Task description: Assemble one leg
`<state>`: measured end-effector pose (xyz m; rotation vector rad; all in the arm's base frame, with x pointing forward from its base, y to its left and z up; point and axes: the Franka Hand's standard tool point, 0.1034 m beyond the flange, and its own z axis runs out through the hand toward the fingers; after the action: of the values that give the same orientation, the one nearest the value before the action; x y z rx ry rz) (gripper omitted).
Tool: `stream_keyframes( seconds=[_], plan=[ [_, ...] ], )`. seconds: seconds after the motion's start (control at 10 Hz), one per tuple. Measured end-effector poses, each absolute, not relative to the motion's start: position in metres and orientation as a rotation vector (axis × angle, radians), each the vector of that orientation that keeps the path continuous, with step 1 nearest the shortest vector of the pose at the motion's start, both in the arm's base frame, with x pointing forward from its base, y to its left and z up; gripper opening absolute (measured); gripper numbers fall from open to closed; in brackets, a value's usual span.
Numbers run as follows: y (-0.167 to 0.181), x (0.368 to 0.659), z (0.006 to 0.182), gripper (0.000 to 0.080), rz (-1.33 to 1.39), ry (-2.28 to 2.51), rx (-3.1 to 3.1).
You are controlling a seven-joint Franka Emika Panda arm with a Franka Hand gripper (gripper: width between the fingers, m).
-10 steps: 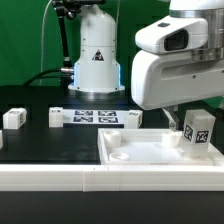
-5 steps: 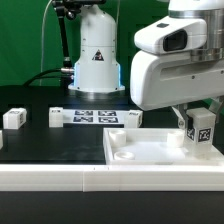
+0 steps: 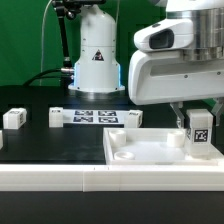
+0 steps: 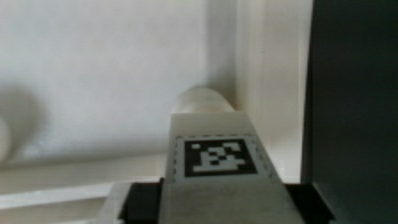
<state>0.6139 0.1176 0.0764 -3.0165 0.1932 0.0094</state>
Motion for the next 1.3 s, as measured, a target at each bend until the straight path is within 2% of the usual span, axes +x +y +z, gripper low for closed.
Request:
stream_keyframes(
  seconds=[0.5,0.9,1.0,1.1,1.2,1.3],
  plan=[
    [0.1245,0.6116,0.0752,0.0294,-0.042,1.073,-2.83],
    [0.1243,0.6123,0.0759,0.0295,-0.02,1.1,-2.813],
    [0.1236,0.6129,0.0764,0.0509,-0.023,1.053,-2.829],
    [0.1245,0.6114,0.0777,0.0509,0.007,0.982,-2.864],
    [0.1262,0.6151,0.0821,0.0624,-0.006,0.814,-2.928],
    [0.1265,0.6164,0.0832,0.0642,-0.025,0.623,-2.985]
  ],
)
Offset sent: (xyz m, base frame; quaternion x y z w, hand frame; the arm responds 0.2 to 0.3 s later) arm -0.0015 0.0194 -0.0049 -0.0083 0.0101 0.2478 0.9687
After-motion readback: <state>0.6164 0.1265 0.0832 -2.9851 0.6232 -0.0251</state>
